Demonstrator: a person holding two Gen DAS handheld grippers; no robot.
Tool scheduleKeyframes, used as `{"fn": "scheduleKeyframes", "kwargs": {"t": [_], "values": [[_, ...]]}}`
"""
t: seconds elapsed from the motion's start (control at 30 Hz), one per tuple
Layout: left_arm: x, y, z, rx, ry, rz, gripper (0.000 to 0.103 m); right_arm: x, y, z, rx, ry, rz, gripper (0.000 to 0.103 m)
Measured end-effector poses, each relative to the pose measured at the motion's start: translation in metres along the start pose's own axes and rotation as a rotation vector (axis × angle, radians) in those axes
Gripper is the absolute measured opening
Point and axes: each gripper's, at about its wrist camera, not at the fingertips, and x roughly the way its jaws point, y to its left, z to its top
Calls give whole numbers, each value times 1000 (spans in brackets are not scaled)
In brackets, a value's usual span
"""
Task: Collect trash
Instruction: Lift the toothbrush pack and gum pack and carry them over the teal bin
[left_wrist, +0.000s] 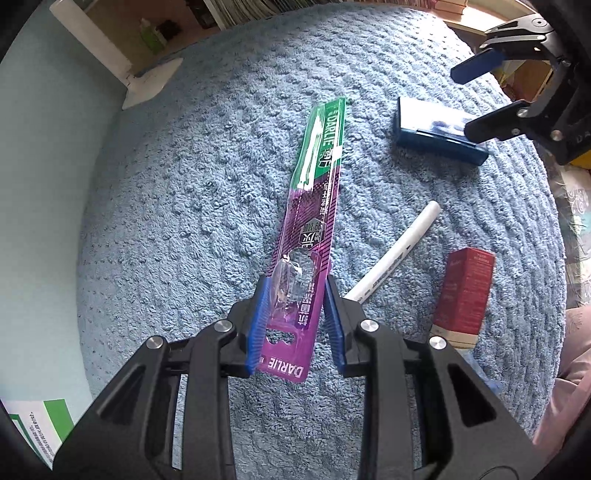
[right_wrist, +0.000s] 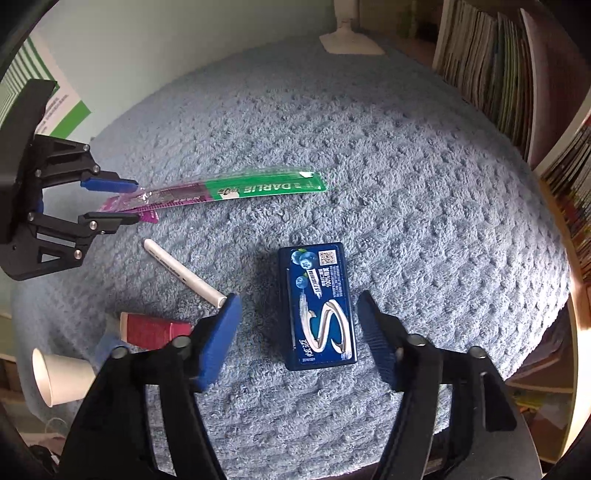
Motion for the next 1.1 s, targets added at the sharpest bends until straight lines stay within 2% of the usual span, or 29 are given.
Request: {"fn": "scheduleKeyframes", "kwargs": {"t": [0.07, 0.13, 0.17, 0.2, 0.23, 0.5, 0.53, 0.57, 0.6, 0.67, 0.73, 0.83, 0.87, 0.9, 1.1], "values": [[9, 3, -2, -14, 17, -8, 28, 8, 2, -2, -16, 19, -17, 70], [20, 5, -3, -22, 39, 2, 34, 19, 3, -3, -34, 39, -37, 70], [26, 5, -3, -22, 44, 20, 50, 25, 4, -3, -33, 52, -38, 70], [32, 6, -2, -20, 55, 34, 72, 30, 3, -3, -35, 60, -41, 70], [36, 6, -2, -20, 57, 45, 75, 34, 4, -3, -40, 63, -50, 70], [55, 18, 21, -52, 46, -45, 73, 57, 8, 7, -42, 68, -53, 69], [58, 19, 24, -52, 47, -49, 72, 61, 11, 9, -44, 70, -54, 67], [61, 21, 28, -54, 54, -67, 67, 65, 12, 12, -46, 77, -52, 61], [62, 24, 30, -69, 51, -96, 54, 68, 13, 14, -48, 86, -56, 54], [64, 30, 36, -97, 58, -175, 30, 73, 17, 20, -52, 90, -47, 54], [62, 29, 38, -62, 60, -153, 26, 76, 17, 23, -59, 93, -42, 54], [56, 25, 39, -36, 61, -161, 22, 68, 12, 23, -58, 91, -19, 54], [53, 25, 38, -35, 58, -160, 18, 64, 10, 22, -57, 87, -17, 54], [49, 25, 37, -35, 54, -148, 7, 60, 8, 22, -56, 84, -12, 54], [24, 21, 25, -29, 41, -115, 7, 38, 1, 20, -58, 53, -1, 54]]}}
